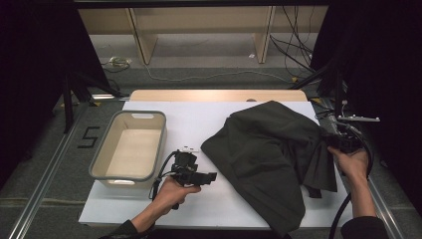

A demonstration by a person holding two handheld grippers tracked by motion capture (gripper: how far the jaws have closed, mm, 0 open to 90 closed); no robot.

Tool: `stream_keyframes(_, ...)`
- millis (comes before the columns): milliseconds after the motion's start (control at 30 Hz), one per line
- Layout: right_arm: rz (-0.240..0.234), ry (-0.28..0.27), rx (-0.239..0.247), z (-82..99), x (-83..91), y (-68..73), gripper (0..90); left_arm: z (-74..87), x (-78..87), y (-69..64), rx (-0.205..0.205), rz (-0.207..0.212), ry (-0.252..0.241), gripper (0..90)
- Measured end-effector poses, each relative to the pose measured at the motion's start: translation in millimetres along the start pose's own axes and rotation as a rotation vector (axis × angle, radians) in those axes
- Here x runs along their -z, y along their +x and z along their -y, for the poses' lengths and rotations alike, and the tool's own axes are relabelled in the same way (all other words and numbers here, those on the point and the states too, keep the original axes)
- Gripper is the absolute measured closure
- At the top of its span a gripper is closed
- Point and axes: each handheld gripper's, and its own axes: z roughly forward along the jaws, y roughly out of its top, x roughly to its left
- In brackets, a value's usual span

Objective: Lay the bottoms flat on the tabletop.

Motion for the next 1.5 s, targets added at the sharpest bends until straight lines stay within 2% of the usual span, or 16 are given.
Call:
stream_keyframes(67,0.012,0.006,-0.001,1.4,-0.1,-1.7,82.6,-1.6,-2.1,-1.3,0.008,0.012,0.003,19.0)
stream_keyframes(133,0.018,0.01,-0.005,2.1,0.3,-4.1,82.6,-4.3,-4.9,-2.8,0.035,0.027,-0.002,19.0)
stream_keyframes(200,0.024,0.015,-0.008,3.8,1.2,-7.1,82.5,-7.3,-9.2,-6.3,0.027,0.019,-0.01,19.0)
stream_keyframes(400,0.025,0.029,-0.014,11.5,3.2,-13.6,82.2,-13.1,-26.1,-15.8,0.024,0.029,0.017,18.9)
stream_keyframes(467,0.024,0.035,-0.011,12.9,1.9,-12.7,82.1,-13.7,-32.5,-19.1,0.028,0.036,0.032,18.9)
stream_keyframes(567,0.025,0.049,-0.002,14.4,-0.2,-9.8,81.8,-13.9,-40.7,-25.0,0.012,0.027,0.055,18.2)
stream_keyframes(767,0.029,0.064,0.016,16.8,-4.9,-6.9,81.2,-16.8,-54.2,-31.2,0.052,0.022,0.069,18.2)
stream_keyframes(867,0.029,0.063,0.019,16.5,-5.2,-6.1,81.0,-14.9,-61.7,-33.6,0.072,0.049,0.095,18.3)
stream_keyframes(1033,0.032,0.071,0.022,18.4,-7.2,-4.5,77.9,-13.6,-73.3,-36.6,0.069,0.029,0.111,18.1)
stream_keyframes(1133,0.03,0.073,0.026,19.1,-8.6,-3.7,75.9,-14.7,-77.6,-35.9,0.069,0.019,0.108,17.3)
stream_keyframes(1267,0.018,0.076,0.032,19.6,-9.5,-1.6,75.3,-15.3,-81.9,-34.3,0.096,0.016,0.097,17.3)
stream_keyframes(1333,0.02,0.084,0.043,20.1,-10.9,0.2,75.4,-14.9,-83.4,-34.9,0.093,0.013,0.087,17.6)
stream_keyframes(1500,0.019,0.087,0.048,20.3,-12.0,2.5,75.4,-14.2,-83.6,-32.6,0.094,0.003,0.059,31.7)
